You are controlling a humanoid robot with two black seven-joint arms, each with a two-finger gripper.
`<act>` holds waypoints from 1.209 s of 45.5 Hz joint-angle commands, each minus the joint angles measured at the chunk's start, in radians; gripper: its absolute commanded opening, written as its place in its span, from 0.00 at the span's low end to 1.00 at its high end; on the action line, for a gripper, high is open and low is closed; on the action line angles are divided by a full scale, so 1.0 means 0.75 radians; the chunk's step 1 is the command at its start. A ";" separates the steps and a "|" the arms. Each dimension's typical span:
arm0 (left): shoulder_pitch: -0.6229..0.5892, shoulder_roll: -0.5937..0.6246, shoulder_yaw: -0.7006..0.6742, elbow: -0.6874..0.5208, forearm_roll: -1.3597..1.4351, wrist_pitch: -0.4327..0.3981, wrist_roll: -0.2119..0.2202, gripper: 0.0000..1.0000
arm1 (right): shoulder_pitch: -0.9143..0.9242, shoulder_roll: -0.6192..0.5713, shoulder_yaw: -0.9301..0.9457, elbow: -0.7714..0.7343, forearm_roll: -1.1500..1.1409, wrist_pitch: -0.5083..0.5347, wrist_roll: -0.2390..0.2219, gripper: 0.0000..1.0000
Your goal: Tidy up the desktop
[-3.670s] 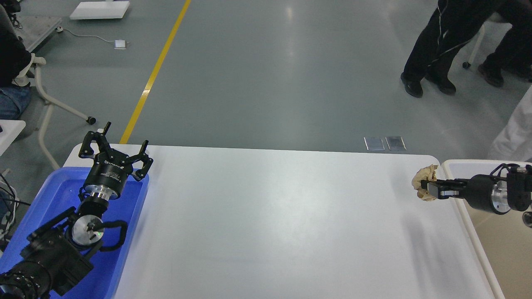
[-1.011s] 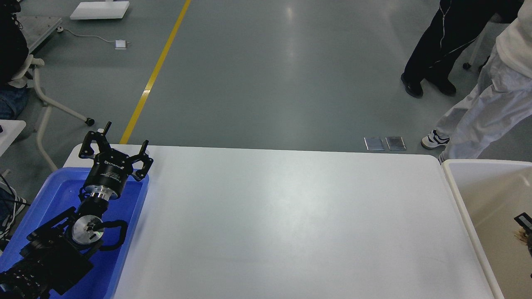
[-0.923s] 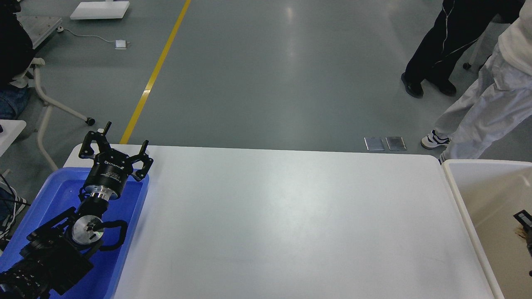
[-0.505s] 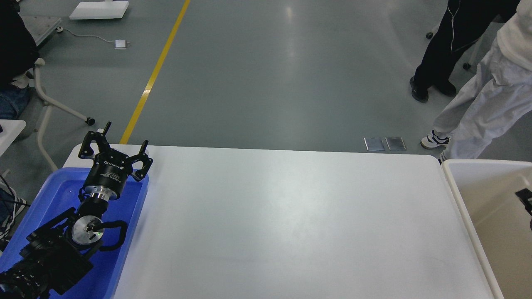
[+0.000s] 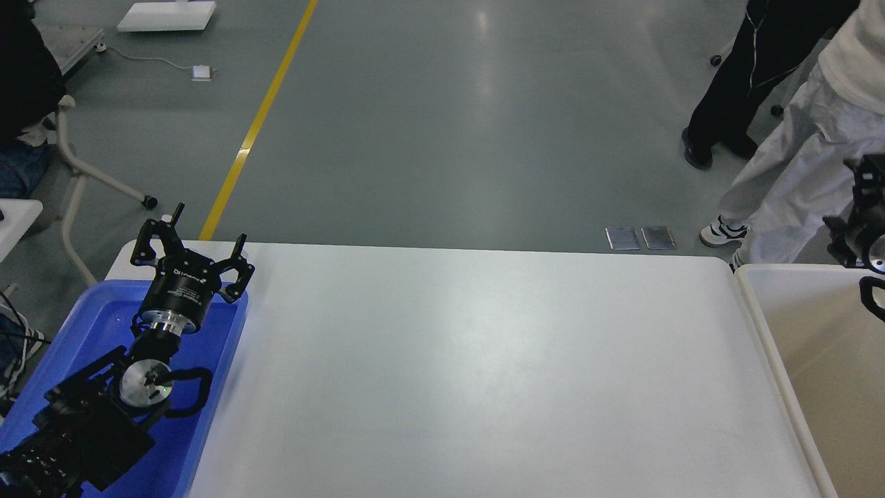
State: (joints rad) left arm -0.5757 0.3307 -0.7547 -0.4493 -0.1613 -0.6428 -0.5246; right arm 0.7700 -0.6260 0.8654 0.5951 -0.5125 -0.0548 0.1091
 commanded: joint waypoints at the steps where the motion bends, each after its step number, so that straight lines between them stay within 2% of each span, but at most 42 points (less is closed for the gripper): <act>1: 0.001 -0.001 0.000 0.000 0.000 0.000 0.000 1.00 | -0.039 0.029 0.453 0.331 -0.014 0.003 0.128 1.00; 10: 0.001 -0.001 0.000 0.000 0.000 0.000 0.000 1.00 | -0.176 0.145 0.668 0.434 -0.016 0.140 0.249 1.00; 19: 0.001 -0.001 0.000 0.000 0.000 0.000 0.000 1.00 | -0.313 0.219 0.689 0.485 -0.020 0.198 0.403 1.00; 35: 0.001 -0.001 0.000 0.000 0.000 0.000 0.000 1.00 | -0.489 0.340 0.591 0.468 -0.026 0.198 0.411 1.00; 55: 0.001 0.001 0.000 0.000 0.000 0.000 0.000 1.00 | -0.493 0.387 0.513 0.374 -0.026 0.192 0.411 1.00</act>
State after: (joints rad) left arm -0.5758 0.3305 -0.7547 -0.4494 -0.1610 -0.6428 -0.5246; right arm 0.4073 -0.3523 1.2822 0.9034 -0.5320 0.0902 0.4141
